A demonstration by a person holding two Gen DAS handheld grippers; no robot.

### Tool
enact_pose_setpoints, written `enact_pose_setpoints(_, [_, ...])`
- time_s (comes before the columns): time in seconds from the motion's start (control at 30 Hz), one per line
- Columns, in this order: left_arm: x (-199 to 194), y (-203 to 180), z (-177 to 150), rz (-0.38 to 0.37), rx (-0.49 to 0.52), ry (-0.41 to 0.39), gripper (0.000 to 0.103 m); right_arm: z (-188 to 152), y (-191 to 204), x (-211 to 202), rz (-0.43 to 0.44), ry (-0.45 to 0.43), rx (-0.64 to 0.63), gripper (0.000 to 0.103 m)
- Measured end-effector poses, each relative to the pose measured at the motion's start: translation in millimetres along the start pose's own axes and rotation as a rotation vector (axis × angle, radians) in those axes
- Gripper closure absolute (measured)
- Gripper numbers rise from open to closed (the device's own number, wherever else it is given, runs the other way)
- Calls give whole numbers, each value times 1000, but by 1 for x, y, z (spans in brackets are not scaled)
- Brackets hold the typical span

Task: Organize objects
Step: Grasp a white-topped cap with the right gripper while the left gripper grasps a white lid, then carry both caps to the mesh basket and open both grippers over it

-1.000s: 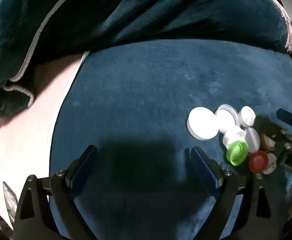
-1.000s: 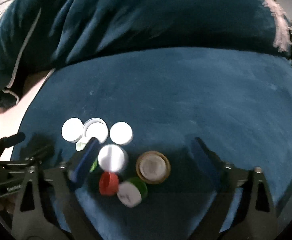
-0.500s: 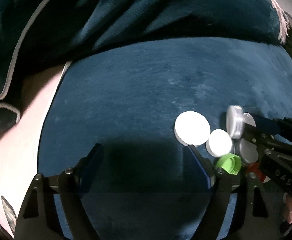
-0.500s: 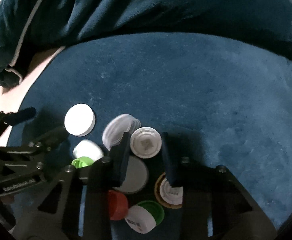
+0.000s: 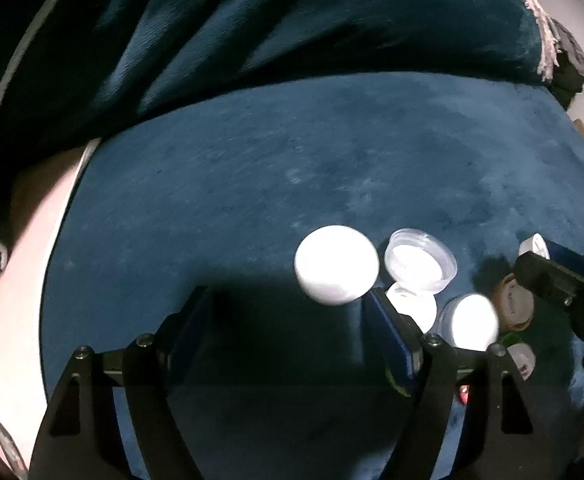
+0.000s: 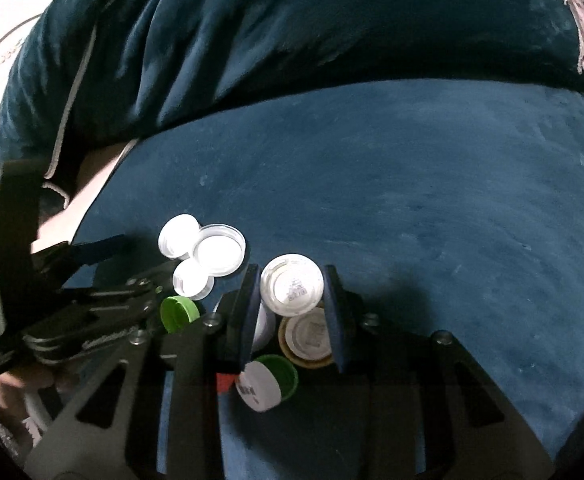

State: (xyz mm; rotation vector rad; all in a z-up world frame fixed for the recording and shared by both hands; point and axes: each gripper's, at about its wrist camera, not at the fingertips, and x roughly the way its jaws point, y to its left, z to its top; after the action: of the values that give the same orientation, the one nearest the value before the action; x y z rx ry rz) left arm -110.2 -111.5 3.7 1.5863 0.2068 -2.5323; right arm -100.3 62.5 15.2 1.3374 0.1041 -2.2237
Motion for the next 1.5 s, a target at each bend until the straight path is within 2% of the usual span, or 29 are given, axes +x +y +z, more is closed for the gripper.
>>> enact_pose_setpoints(0.1, [4, -5, 5, -6, 12, -2, 23, -1, 3, 8, 3, -6, 11, 72])
enact_pose_setpoints(0.13, [5, -5, 6, -10, 10, -1, 27, 0, 3, 9, 3, -6, 14, 72])
enact_pose_setpoints(0.17, [7, -5, 8, -27, 5, 1, 41, -2, 1, 8, 4, -6, 16, 72])
enact_pose_setpoints(0.23, [11, -3, 9, -83, -12, 11, 63, -3, -1, 7, 7, -5, 21, 72])
enact_pose_setpoints(0.37, [2, -5, 9, -136, -24, 10, 63, -8, -4, -2, 14, -8, 40, 72])
enact_pose_setpoints(0.63, [-49, -35, 2, -161, 54, -6, 63, -21, -7, -26, 18, -10, 69, 72])
enact_pose_setpoints(0.8, [-99, -83, -2, -230, 133, -64, 63, -34, -12, -62, -2, -40, 95, 72])
enact_pose_setpoints(1.03, [-157, -190, -14, -362, 305, -105, 63, -68, -46, -150, -81, -135, 188, 72])
enact_pose_setpoints(1.13, [-171, -242, -21, -416, 368, -98, 63, -89, -76, -193, -137, -181, 262, 72])
enact_pose_setpoints(1.37, [-197, -356, -52, -528, 514, -63, 63, -135, -146, -257, -271, -244, 443, 72])
enact_pose_setpoints(1.5, [-201, -396, -61, -579, 516, -37, 63, -152, -188, -275, -301, -255, 568, 72])
